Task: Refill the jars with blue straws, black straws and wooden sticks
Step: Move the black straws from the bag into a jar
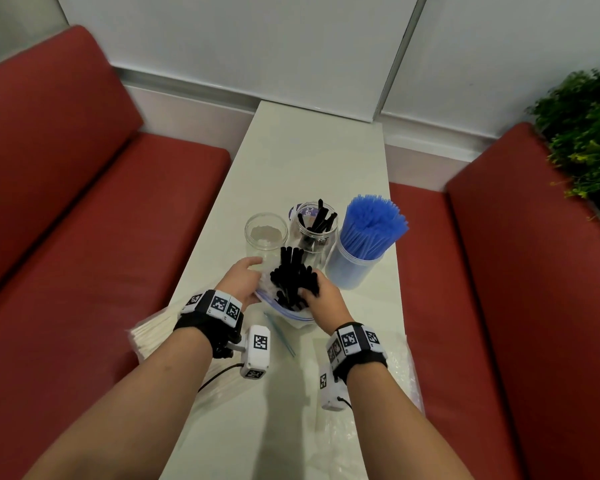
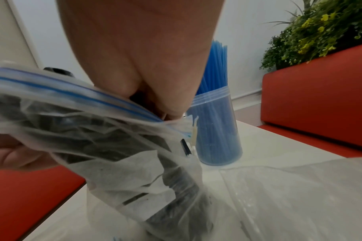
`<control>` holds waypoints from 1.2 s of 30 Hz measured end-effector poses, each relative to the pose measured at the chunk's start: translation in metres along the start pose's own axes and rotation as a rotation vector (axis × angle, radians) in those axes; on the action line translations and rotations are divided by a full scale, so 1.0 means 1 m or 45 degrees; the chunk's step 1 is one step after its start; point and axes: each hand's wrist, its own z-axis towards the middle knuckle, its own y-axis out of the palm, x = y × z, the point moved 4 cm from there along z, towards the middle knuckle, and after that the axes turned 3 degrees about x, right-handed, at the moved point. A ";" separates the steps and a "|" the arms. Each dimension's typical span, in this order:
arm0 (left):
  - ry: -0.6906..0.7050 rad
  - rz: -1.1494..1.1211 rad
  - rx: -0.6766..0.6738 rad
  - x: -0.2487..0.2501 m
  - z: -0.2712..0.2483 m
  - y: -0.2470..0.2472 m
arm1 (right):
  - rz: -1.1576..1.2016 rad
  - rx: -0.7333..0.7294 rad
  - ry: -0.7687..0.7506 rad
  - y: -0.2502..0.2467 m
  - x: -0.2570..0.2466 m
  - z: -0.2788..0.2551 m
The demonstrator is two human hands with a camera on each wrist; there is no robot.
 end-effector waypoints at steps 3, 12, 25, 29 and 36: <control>-0.068 0.005 0.076 -0.007 0.005 -0.007 | 0.061 0.061 0.011 -0.002 0.004 -0.001; -0.337 -0.464 -0.201 -0.007 0.001 0.010 | 0.264 0.164 0.039 -0.009 0.006 -0.002; 0.034 0.308 -0.005 0.005 0.006 0.012 | 0.428 0.138 0.033 -0.047 -0.050 0.018; 0.018 0.257 -0.033 0.007 0.007 0.014 | 0.514 0.078 -0.093 -0.081 -0.102 0.032; 0.031 0.296 -0.014 0.007 0.011 0.014 | 0.619 0.444 -0.458 -0.131 -0.180 0.078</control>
